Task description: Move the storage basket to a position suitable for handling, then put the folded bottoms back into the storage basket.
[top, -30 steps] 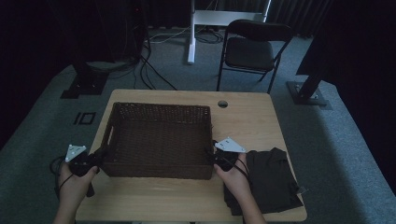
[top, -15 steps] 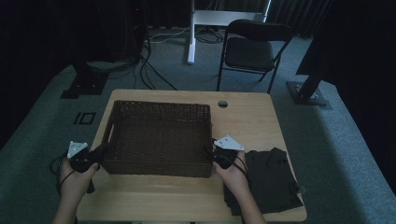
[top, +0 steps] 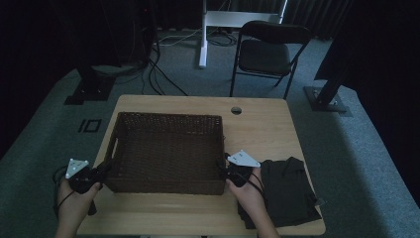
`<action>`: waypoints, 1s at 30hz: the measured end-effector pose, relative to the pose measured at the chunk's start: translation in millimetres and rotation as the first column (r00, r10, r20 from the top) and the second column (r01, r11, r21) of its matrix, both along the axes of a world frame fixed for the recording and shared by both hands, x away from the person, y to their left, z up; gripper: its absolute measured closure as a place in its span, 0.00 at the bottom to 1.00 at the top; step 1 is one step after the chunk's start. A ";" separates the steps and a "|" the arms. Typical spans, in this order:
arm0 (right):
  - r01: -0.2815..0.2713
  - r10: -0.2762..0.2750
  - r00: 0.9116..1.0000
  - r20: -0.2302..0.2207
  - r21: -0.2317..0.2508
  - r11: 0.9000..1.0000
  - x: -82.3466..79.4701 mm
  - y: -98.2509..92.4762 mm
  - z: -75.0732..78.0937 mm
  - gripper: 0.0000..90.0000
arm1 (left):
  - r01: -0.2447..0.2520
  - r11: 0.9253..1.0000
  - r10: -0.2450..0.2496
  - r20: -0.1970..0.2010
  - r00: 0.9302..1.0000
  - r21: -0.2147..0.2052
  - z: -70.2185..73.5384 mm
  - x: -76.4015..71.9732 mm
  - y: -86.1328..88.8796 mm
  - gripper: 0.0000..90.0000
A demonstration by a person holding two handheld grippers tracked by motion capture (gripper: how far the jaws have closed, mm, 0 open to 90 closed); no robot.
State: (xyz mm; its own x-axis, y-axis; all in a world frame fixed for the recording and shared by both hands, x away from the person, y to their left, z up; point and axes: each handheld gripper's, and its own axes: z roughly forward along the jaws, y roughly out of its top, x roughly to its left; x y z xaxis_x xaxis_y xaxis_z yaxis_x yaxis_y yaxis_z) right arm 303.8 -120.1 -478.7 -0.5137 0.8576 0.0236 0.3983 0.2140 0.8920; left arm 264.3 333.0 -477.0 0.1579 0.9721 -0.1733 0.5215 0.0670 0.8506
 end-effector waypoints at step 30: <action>-0.102 0.102 0.994 0.034 0.001 0.995 3.3 -14.2 16.6 0.15 | 0.151 0.985 -0.157 0.072 0.985 0.083 30.2 0.9 -1.2 0.17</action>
State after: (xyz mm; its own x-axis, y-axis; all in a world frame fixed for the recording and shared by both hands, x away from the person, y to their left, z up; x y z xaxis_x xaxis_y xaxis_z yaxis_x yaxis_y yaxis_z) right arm 307.2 -134.3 -462.1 -0.5989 0.8008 0.0068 0.3443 0.2498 0.9050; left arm 265.2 331.8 -446.8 0.3171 0.9450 -0.0804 0.4523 -0.0762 0.8886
